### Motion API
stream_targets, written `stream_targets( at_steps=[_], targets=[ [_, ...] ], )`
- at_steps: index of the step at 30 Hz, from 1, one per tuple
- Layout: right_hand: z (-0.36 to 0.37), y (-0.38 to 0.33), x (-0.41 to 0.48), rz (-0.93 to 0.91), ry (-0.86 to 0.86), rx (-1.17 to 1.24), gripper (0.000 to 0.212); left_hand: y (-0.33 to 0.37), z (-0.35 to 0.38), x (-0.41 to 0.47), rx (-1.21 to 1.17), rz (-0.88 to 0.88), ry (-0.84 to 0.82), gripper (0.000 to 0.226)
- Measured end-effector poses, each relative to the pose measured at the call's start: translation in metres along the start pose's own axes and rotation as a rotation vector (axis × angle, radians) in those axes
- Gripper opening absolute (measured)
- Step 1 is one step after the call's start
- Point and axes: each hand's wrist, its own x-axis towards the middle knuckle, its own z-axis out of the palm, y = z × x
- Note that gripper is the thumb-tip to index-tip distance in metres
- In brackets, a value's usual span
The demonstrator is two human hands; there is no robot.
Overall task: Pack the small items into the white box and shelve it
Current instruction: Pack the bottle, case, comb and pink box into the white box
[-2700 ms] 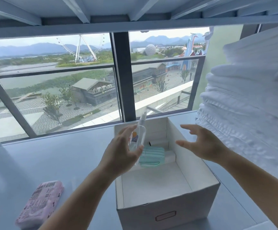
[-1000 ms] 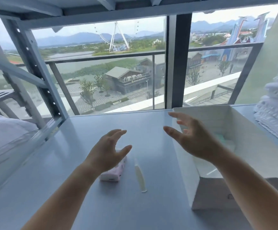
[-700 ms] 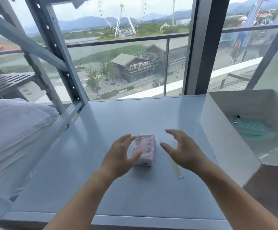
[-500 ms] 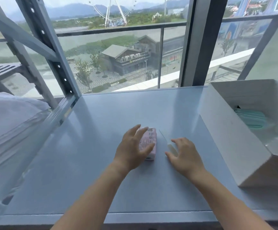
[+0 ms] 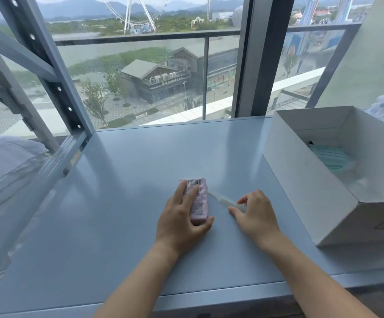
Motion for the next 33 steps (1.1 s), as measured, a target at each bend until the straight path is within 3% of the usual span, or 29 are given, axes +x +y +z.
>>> stream_targets(
  at_steps=[5, 11, 16, 20, 27, 30, 33],
  targets=[
    [-0.012, 0.000, 0.000, 0.006, 0.027, 0.139, 0.009, -0.002, -0.001, 0.000, -0.045, 0.009, 0.027, 0.071],
    [-0.053, -0.015, 0.001, -0.143, 0.231, 0.273, 0.006, 0.007, -0.005, 0.007, -0.185, 0.001, 0.056, 0.065],
    [-0.123, -0.023, 0.015, -0.266, 0.445, 0.340, 0.002, 0.054, -0.017, 0.043, -0.289, 0.031, 0.167, 0.068],
    [-0.180, 0.010, 0.028, -0.236, 0.548, 0.295, 0.007, 0.110, -0.022, 0.077, -0.321, 0.121, 0.222, 0.065],
    [-0.237, 0.105, 0.048, -0.019, 0.443, 0.234, 0.021, 0.200, 0.014, 0.105, -0.375, 0.244, 0.218, 0.048],
    [-0.238, 0.121, 0.059, -0.026, 0.347, 0.203, 0.027, 0.226, 0.033, 0.111, -0.391, 0.247, 0.180, 0.047],
    [-0.246, 0.134, 0.068, -0.116, 0.359, 0.123, 0.029, 0.240, 0.045, 0.115, -0.355, 0.231, 0.151, 0.047]
  ],
)
